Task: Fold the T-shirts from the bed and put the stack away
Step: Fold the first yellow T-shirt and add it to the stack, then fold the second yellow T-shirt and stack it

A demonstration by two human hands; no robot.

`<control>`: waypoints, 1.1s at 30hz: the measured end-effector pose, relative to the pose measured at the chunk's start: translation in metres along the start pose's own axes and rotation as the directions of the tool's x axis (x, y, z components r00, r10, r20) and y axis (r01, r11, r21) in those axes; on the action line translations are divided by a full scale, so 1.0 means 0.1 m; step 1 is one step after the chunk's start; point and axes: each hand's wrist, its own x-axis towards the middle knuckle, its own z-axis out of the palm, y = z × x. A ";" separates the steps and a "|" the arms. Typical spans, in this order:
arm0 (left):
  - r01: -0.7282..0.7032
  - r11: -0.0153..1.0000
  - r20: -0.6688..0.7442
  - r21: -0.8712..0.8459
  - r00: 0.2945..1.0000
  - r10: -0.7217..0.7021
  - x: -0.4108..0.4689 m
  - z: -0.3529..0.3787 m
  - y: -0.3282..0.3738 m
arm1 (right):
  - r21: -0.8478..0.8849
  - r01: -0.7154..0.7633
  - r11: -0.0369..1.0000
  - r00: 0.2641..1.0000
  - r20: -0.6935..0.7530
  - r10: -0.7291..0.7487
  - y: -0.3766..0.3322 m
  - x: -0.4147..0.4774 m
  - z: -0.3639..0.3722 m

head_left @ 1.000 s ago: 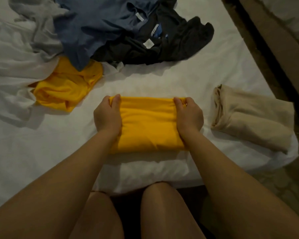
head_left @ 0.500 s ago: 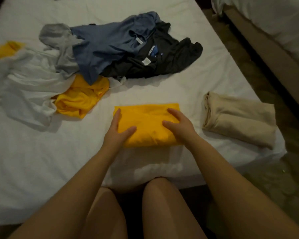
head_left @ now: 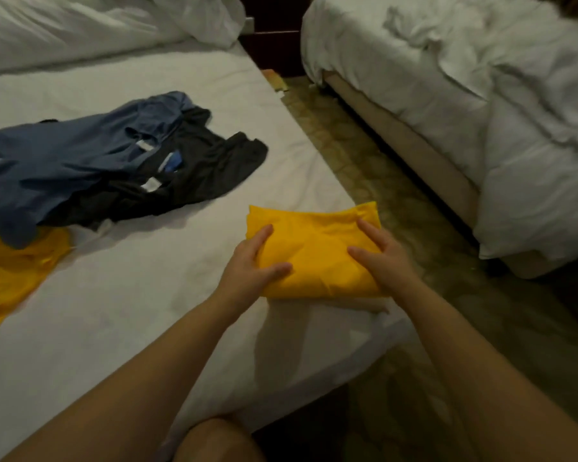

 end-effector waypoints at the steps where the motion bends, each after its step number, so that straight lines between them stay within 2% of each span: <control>1: -0.009 0.999 0.015 0.033 1.000 0.008 0.08 0.13 0.00 | -0.024 -0.023 0.999 1.000 0.002 0.023 0.12 0.04 -0.07; 4: -0.034 0.992 0.050 0.120 0.998 0.028 0.27 0.37 -0.07 | -0.062 -0.077 0.995 0.997 0.002 0.078 0.41 0.15 -0.11; 9: -0.003 0.965 0.071 0.263 0.997 -0.016 0.48 0.56 -0.26 | -0.105 -0.145 0.984 0.989 0.010 0.147 0.81 0.24 0.01; 11: -0.028 0.940 0.062 0.341 0.998 0.007 0.48 0.61 -0.29 | -0.170 -0.167 0.971 0.985 0.013 0.171 0.84 0.27 0.05; 14: -0.065 0.911 0.049 0.406 0.998 0.049 0.44 0.58 -0.30 | -0.315 -0.163 0.935 0.984 -0.120 0.131 0.73 0.26 0.10; 16: -0.038 0.927 -0.036 0.373 0.998 0.055 0.36 0.43 -0.30 | -0.396 -0.164 0.904 0.961 -0.270 0.056 0.54 0.21 0.12; 18: -0.031 0.948 -0.206 0.318 0.973 0.101 0.24 0.21 -0.33 | -0.444 -0.089 0.891 0.941 -0.330 -0.071 0.30 0.13 0.21; 21: -0.012 0.949 -0.424 0.314 0.893 0.152 -0.03 -0.22 -0.39 | -0.476 0.059 0.877 0.937 -0.277 -0.214 -0.11 0.03 0.49; 24: 0.055 0.956 -0.555 0.289 0.823 0.120 -0.34 -0.68 -0.50 | -0.477 0.151 0.866 0.942 -0.196 -0.272 -0.51 -0.06 0.91; 30: 0.140 0.901 -0.669 0.411 0.718 0.193 -0.80 -1.67 -0.74 | -0.472 0.310 0.825 0.933 -0.016 -0.360 -1.26 -0.32 1.94; 33: 0.168 0.874 -0.685 0.456 0.693 0.224 -0.93 -2.11 -0.90 | -0.461 0.373 0.805 0.920 0.075 -0.384 -1.55 -0.45 2.43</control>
